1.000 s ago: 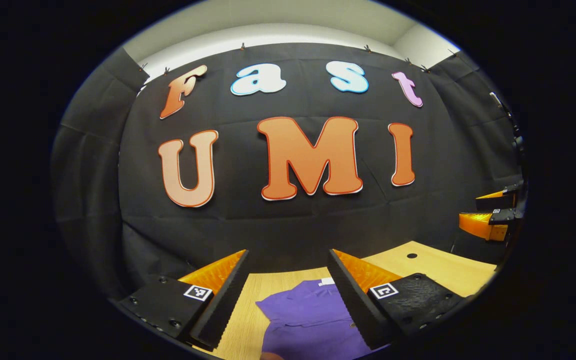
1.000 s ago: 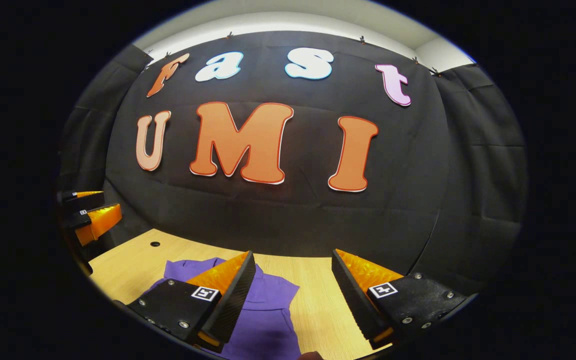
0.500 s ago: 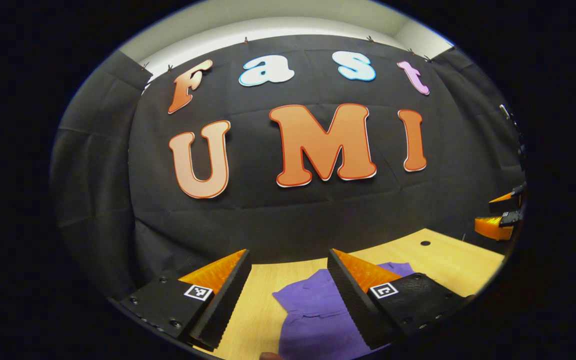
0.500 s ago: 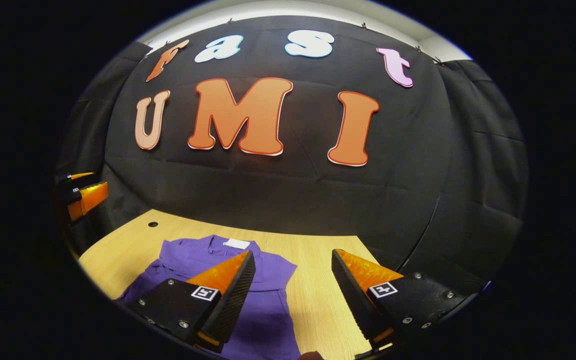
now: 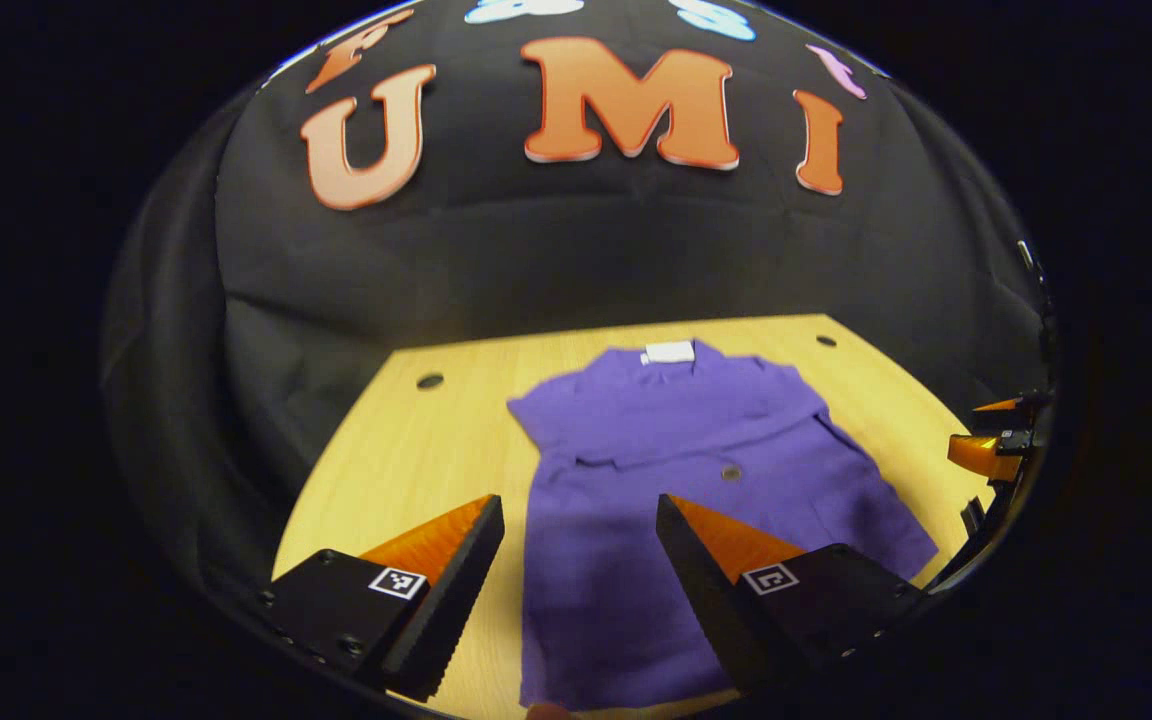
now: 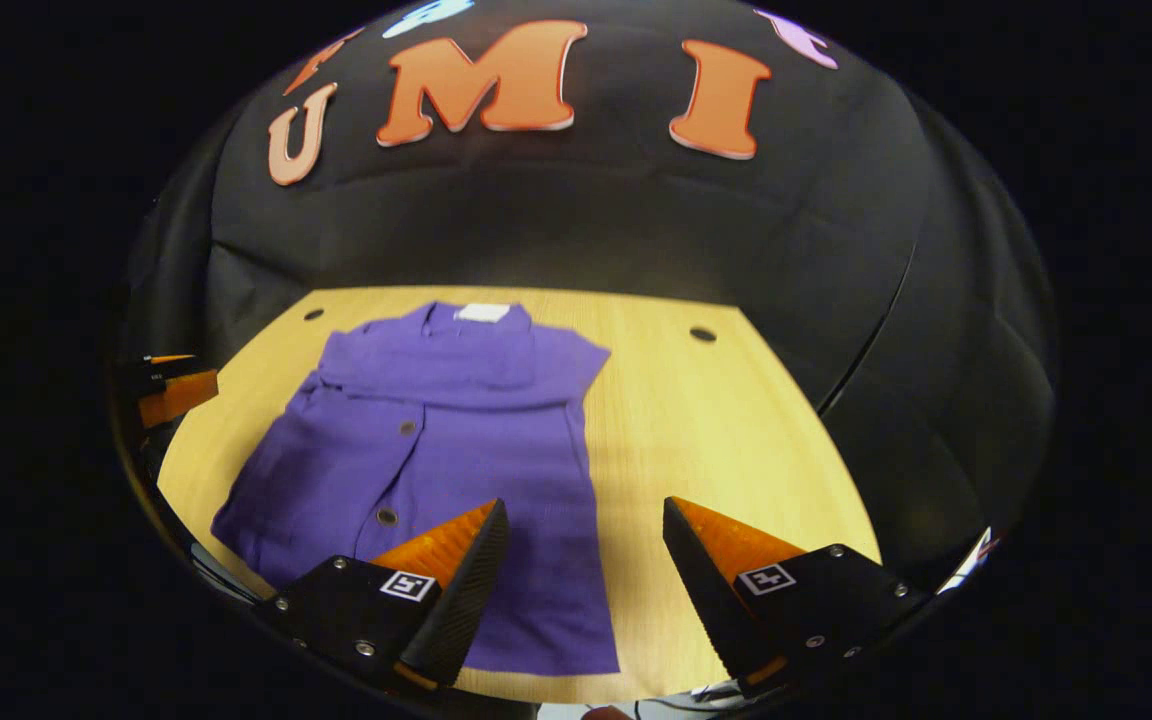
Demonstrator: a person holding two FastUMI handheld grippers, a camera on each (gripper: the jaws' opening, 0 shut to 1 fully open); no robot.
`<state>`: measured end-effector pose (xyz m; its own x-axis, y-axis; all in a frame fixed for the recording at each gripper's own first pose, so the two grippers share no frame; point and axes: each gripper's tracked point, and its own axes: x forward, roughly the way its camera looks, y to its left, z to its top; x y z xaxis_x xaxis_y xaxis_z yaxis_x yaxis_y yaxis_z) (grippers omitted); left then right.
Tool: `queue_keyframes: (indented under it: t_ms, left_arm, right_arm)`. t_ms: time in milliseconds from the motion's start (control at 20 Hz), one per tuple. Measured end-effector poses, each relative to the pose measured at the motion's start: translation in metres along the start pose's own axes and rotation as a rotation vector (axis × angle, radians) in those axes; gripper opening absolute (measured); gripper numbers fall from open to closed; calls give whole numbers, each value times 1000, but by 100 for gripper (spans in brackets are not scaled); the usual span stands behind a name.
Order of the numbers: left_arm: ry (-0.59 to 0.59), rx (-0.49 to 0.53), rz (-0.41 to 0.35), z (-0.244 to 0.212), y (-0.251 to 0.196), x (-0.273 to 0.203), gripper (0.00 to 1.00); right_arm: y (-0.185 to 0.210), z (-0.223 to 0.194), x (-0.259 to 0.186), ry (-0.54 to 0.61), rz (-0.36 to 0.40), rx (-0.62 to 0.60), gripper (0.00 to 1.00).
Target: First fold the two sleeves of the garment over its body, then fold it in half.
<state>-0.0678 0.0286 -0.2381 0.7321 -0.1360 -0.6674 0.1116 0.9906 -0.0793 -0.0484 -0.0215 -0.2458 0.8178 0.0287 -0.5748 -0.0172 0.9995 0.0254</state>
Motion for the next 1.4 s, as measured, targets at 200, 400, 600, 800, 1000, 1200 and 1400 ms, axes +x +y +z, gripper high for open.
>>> queue_keyframes:
  t_ms: [200, 400, 600, 800, 1000, 1200, 1400]
  left_arm:
    - [272, -33, -10, -78, 2, 20, 100]
    - [440, -69, -18, -99, 3, 15, 100]
    - [570, -98, -23, -98, 2, 10, 100]
    - [662, -120, -22, -115, 4, 5, 100]
    - [716, -100, -3, -106, 11, 7, 100]
    - [774, -94, -13, -87, 0, 19, 98]
    - [839, -112, -41, -64, -21, 43, 31]
  right_arm:
    - [7, -67, 11, 229, 37, 89, 95]
    - [13, -109, 9, 401, 60, 94, 95]
    - [13, -137, 10, 505, 60, 92, 95]
    - [12, -142, 12, 536, 58, 78, 94]
    - [14, -152, 6, 593, 61, 45, 96]
    - [23, -157, 0, 633, 70, 29, 74]
    - [37, -149, 4, 652, 83, 109, 8]
